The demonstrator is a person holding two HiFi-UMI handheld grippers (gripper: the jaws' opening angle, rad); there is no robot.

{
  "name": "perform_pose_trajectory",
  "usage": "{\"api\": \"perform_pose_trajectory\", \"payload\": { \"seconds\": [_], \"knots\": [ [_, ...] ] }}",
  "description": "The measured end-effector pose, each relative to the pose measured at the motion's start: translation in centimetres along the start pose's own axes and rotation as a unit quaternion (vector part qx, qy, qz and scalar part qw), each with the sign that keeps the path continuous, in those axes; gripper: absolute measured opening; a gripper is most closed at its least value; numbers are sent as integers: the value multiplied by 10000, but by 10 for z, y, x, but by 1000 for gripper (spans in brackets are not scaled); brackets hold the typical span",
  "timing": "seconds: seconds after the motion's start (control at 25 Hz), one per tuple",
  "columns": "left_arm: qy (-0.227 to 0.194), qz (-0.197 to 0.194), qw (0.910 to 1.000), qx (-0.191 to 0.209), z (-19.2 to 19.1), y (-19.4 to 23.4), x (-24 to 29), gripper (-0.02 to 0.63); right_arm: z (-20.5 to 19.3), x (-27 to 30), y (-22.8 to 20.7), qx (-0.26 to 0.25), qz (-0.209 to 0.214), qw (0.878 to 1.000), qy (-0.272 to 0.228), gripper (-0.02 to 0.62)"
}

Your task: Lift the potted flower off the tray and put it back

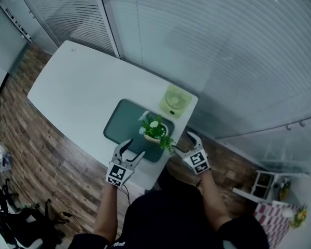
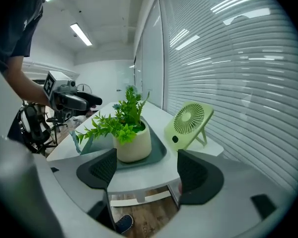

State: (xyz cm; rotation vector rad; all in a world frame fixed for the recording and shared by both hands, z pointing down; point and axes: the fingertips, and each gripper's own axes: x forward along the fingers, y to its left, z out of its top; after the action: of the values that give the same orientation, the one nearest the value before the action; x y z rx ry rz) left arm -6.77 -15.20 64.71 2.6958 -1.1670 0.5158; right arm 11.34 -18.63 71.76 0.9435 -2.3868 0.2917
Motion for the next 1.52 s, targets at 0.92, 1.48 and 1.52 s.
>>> {"api": "perform_pose_trajectory", "payload": {
  "seconds": [0.92, 1.48, 1.52],
  "knots": [
    [644, -635, 9954, 304, -42, 9, 49, 268, 5, 44, 34, -581, 1309, 9896, 91, 366],
    [819, -855, 9922, 383, -57, 9, 66, 268, 10, 68, 45, -781, 1648, 9831, 123, 373],
    [807, -858, 9923, 371, -57, 9, 68, 268, 10, 69, 45, -772, 1663, 9830, 112, 373]
  ]
}}
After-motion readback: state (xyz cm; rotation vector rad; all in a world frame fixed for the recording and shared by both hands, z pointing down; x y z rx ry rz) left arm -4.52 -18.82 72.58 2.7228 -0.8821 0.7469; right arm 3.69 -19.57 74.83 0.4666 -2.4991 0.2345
